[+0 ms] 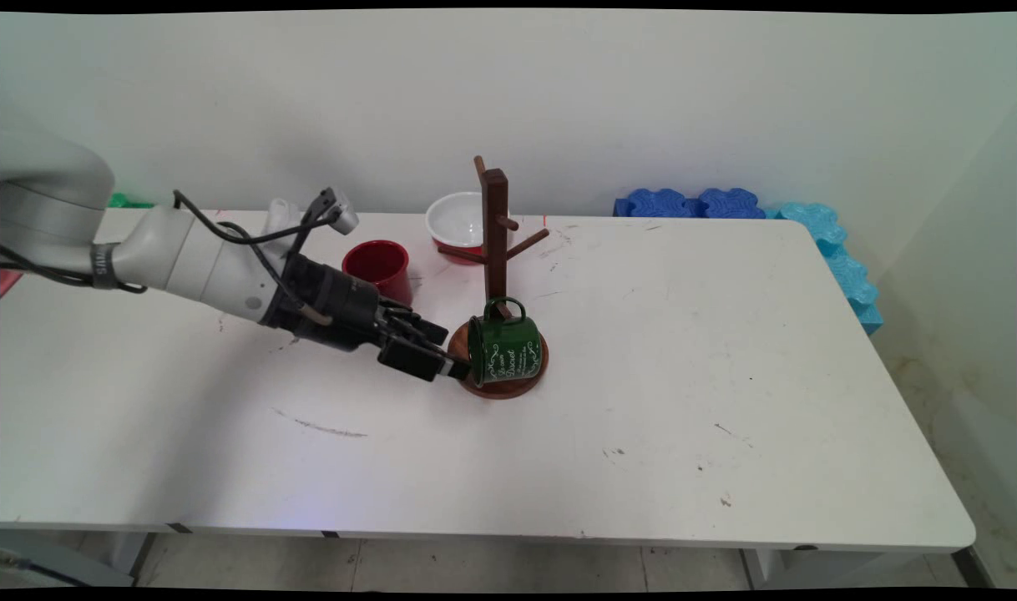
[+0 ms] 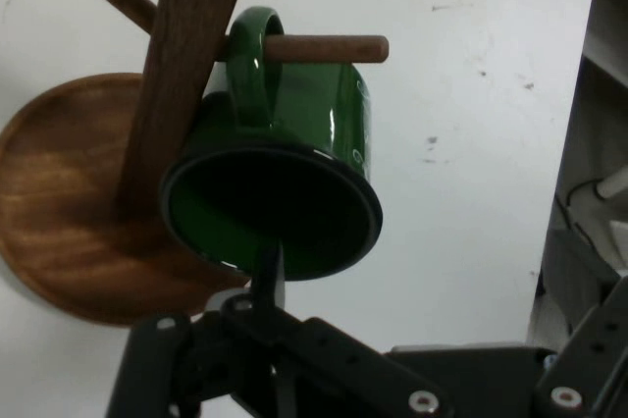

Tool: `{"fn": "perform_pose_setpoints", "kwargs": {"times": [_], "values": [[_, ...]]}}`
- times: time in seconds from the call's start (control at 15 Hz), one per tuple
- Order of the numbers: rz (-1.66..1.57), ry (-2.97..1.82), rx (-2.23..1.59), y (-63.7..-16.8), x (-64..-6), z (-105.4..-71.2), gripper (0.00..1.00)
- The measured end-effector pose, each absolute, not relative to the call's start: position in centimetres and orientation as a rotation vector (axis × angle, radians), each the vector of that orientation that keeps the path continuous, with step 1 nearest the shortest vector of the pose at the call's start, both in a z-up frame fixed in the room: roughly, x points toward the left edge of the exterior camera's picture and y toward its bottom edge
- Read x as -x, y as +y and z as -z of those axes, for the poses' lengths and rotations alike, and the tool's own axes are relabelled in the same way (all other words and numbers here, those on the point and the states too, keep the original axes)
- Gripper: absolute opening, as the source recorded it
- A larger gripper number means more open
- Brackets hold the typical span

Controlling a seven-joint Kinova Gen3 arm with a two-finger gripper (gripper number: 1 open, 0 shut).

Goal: Pick up the green mug from the rack

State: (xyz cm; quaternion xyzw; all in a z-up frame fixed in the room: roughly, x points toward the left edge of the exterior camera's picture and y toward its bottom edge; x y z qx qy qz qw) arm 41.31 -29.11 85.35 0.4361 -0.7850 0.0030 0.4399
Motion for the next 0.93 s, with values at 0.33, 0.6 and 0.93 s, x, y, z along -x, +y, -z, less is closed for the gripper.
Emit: {"fn": "perform_pose_setpoints", "kwargs": {"times": [0.33,0.6,0.93], "values": [[0.024,-1.917,-1.131,-29.5,-40.4,-84.5,1.00],[0.036,-1.905,-1.152,-29.8,-39.9,-83.9,1.00],[0.051,-1.893,-1.169,-30.2,-39.1,-83.1,1.00]]}}
